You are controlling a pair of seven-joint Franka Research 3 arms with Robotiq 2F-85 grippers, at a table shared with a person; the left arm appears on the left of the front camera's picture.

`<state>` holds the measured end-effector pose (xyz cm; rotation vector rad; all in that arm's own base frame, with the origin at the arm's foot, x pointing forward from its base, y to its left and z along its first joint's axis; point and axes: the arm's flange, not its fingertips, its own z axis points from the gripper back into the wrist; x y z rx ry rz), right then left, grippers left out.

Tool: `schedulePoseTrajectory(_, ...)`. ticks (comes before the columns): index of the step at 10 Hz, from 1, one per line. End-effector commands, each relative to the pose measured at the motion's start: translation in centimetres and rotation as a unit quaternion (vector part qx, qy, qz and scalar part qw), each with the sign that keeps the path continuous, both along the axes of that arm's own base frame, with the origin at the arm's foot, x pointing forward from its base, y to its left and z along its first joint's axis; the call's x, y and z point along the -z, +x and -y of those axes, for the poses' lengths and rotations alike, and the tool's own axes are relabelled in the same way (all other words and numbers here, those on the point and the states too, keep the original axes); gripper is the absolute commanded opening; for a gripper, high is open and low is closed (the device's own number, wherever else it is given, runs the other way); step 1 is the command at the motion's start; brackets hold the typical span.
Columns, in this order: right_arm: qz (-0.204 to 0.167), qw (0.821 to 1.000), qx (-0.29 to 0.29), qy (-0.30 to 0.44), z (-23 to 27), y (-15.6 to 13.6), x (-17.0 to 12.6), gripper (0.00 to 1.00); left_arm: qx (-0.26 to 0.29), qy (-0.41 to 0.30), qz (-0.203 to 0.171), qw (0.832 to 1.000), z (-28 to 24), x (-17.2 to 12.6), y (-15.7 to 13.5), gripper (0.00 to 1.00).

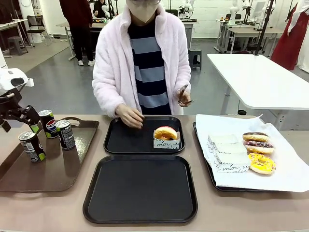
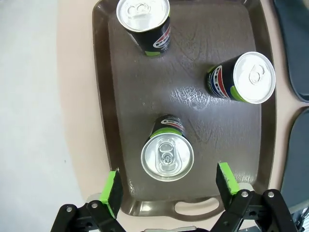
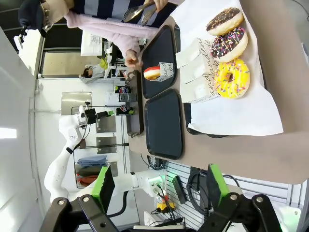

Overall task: Set up donuts and drinks on trays.
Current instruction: Pick up one Pepsi coke and place it on the Flat Tray.

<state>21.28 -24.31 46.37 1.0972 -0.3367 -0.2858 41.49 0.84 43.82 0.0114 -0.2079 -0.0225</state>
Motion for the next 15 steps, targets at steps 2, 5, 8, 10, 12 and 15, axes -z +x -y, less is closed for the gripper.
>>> schedulePoseTrajectory(2,0.013,1.000,0.000,0.007,0.1,0.1,0.1,1.00,-0.036,0.040,-0.008,0.999,1.2,2.2,0.7,1.00)
schedulePoseTrajectory(5,0.013,1.000,0.000,0.007,0.1,0.1,0.1,1.00,-0.054,0.040,-0.022,0.998,0.9,3.9,1.5,1.00)
schedulePoseTrajectory(8,0.013,1.000,0.000,0.007,0.1,0.1,0.1,1.00,-0.056,0.025,-0.030,0.998,0.5,5.3,2.2,1.00)
schedulePoseTrajectory(10,0.013,1.000,0.000,0.007,0.1,0.1,0.1,1.00,-0.053,0.019,-0.033,0.998,0.4,5.6,2.4,1.00)
schedulePoseTrajectory(12,0.013,1.000,0.000,0.007,0.1,0.1,0.1,1.00,-0.054,0.011,-0.031,0.998,0.4,5.8,2.5,1.00)
schedulePoseTrajectory(15,0.013,1.000,0.000,0.007,0.1,0.1,0.1,1.00,-0.054,-0.004,-0.022,0.998,0.2,5.7,2.7,1.00)
